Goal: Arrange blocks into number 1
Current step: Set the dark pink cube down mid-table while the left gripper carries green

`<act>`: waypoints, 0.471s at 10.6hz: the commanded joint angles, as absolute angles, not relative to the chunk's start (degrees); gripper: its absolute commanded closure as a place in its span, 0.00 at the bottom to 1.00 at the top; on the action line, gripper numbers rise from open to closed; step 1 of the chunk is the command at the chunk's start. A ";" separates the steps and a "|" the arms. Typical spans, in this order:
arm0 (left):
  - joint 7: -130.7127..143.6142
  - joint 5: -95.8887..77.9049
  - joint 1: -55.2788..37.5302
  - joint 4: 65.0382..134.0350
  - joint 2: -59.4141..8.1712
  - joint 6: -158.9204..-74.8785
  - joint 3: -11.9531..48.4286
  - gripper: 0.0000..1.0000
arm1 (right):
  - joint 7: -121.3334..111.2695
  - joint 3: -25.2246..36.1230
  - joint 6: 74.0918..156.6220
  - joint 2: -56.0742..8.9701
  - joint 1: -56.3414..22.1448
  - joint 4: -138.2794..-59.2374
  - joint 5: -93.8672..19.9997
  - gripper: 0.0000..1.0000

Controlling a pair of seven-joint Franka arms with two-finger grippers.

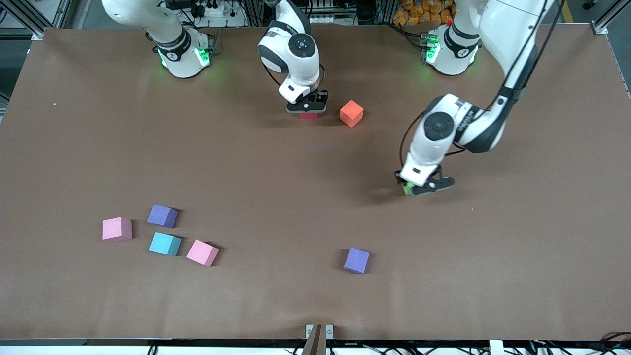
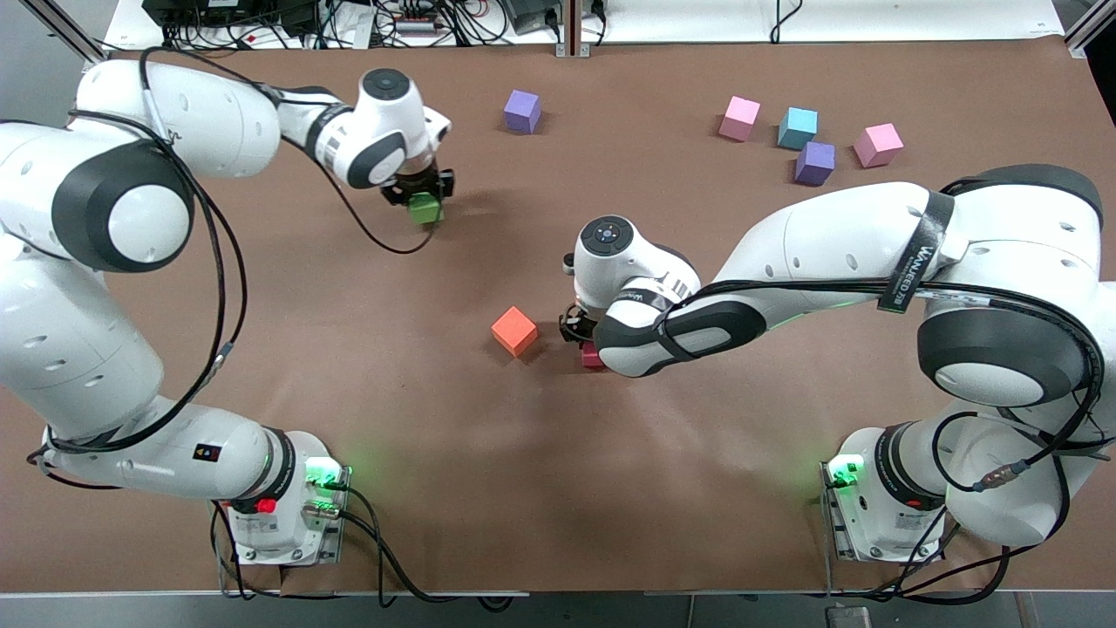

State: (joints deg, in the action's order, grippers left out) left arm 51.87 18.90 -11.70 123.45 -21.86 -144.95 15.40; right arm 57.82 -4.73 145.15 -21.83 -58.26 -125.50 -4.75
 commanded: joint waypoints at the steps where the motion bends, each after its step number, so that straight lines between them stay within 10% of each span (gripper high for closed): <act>1: 53.87 20.39 -13.27 123.05 -20.48 -144.58 18.79 1.00 | 54.60 -3.96 141.96 -18.48 -58.28 -124.81 -5.01 0.00; 5: 58.08 20.30 -16.59 122.61 -20.83 -144.32 23.03 1.00 | 41.52 -2.72 124.23 -6.96 -46.79 -121.48 -5.01 0.00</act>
State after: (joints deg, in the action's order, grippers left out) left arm 55.53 18.90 -14.75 122.66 -21.32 -144.89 22.96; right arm 46.64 -2.39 129.69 -12.24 -52.00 -121.45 -4.70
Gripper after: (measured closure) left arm 0.410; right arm 0.000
